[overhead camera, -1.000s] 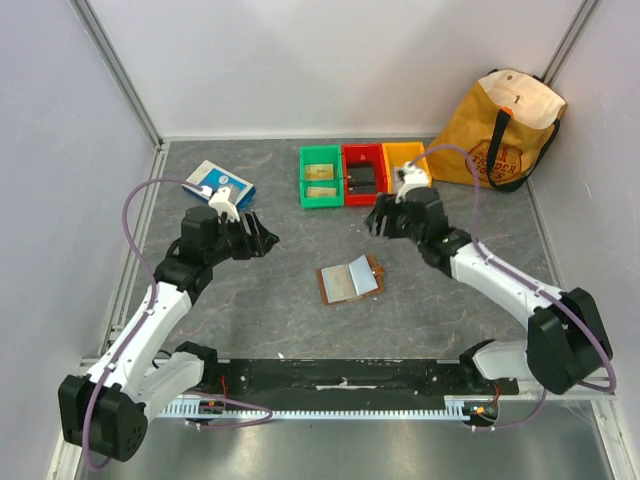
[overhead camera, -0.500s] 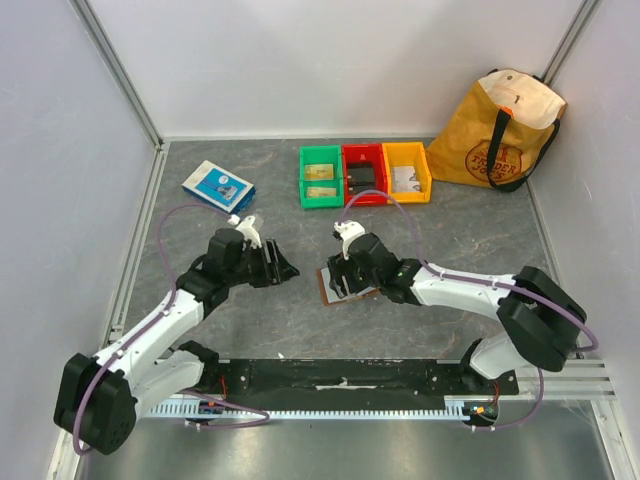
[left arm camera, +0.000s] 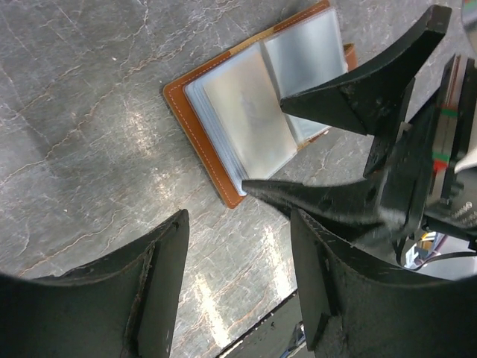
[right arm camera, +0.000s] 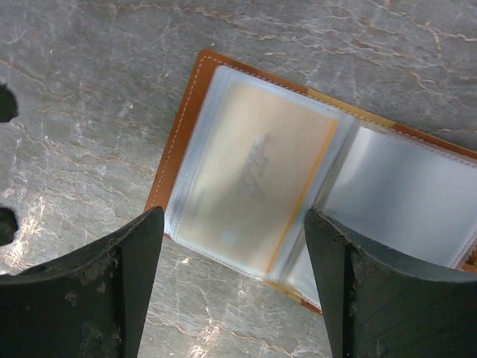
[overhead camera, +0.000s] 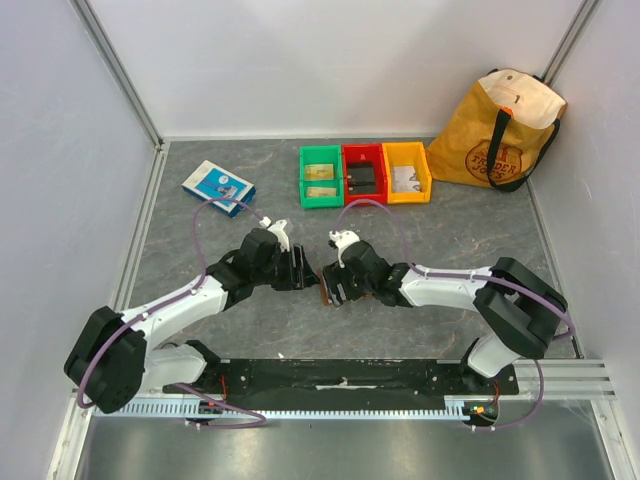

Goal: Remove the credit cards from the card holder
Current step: Remove the credit card from the card holder.

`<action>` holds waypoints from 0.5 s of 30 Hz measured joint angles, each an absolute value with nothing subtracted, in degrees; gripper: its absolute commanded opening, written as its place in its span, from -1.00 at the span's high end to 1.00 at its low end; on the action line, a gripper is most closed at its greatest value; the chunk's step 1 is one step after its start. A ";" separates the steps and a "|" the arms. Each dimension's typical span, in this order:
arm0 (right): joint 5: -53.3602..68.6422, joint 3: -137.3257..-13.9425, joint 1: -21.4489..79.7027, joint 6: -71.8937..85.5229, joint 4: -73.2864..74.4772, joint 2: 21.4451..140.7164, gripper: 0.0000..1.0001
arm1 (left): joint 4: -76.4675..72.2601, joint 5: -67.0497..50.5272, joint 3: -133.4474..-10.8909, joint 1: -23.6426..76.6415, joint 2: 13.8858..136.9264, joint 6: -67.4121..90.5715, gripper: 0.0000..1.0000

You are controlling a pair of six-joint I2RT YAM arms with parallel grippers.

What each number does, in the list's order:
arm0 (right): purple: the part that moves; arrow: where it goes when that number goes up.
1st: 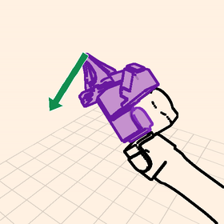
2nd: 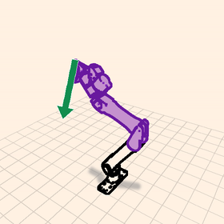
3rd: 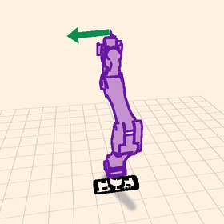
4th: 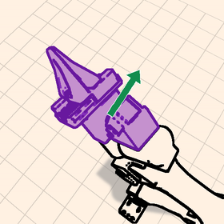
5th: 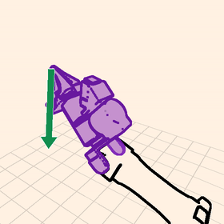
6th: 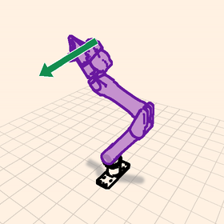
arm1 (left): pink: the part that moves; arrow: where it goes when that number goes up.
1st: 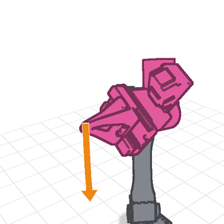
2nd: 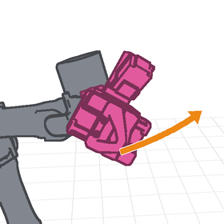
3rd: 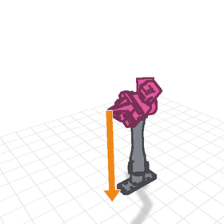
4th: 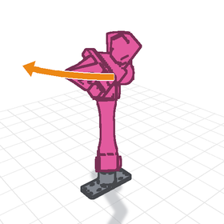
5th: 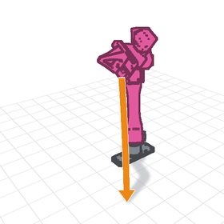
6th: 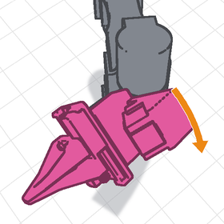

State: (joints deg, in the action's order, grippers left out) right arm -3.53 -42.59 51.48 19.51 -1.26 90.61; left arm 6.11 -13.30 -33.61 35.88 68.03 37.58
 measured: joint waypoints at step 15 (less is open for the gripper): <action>-10.79 -44.40 55.79 19.55 0.97 92.09 -0.25 | 5.74 -10.57 -33.61 36.25 68.66 37.89 -0.25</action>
